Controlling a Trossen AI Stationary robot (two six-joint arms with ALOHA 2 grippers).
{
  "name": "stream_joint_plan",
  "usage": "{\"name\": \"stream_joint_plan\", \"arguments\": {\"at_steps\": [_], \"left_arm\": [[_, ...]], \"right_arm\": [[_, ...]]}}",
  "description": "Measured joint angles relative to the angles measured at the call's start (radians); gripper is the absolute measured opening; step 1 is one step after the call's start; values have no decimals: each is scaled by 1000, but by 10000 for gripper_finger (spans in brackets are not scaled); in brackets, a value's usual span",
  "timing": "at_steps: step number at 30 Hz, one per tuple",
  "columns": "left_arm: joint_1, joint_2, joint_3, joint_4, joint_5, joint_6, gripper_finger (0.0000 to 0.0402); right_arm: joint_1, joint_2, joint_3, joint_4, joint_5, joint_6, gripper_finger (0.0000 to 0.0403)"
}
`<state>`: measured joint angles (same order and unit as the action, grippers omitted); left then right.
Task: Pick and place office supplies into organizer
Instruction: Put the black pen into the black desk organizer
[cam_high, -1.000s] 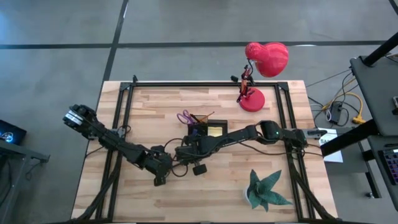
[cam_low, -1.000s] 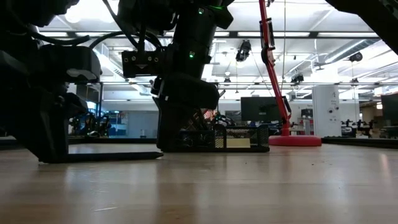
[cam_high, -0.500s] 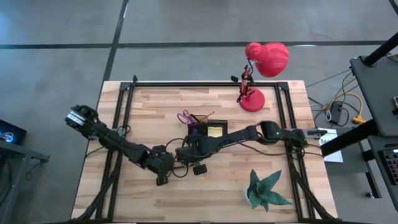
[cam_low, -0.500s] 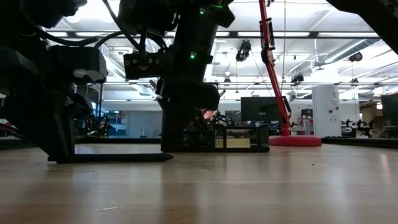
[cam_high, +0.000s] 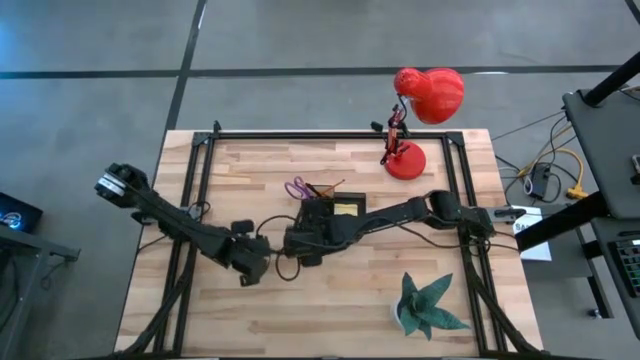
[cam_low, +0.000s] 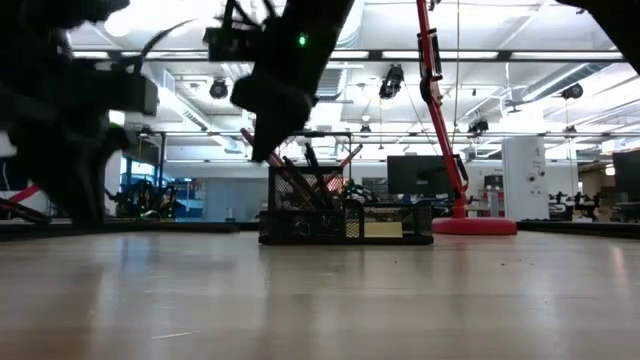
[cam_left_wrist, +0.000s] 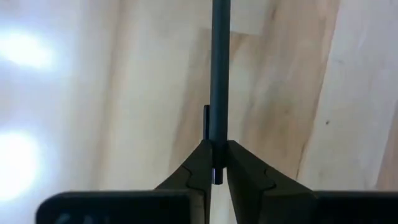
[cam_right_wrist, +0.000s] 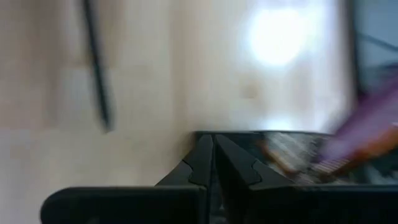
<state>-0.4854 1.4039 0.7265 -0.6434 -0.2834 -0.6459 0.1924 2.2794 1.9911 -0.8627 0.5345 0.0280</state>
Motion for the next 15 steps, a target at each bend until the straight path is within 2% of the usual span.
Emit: {"name": "stream_joint_plan", "arguments": {"at_steps": [8,12,15], "left_arm": [[2,-118,170,-283,-120,112,20],[1,-128,301,-431,-201,191,20],[5,-112,414,-537,-292,308,20]], "right_arm": [[8,-110,-1,-51,306,199,9],[23,-172,-2,-145,471,307,9],[35,-224,-2,-225,577,406,9]]}}
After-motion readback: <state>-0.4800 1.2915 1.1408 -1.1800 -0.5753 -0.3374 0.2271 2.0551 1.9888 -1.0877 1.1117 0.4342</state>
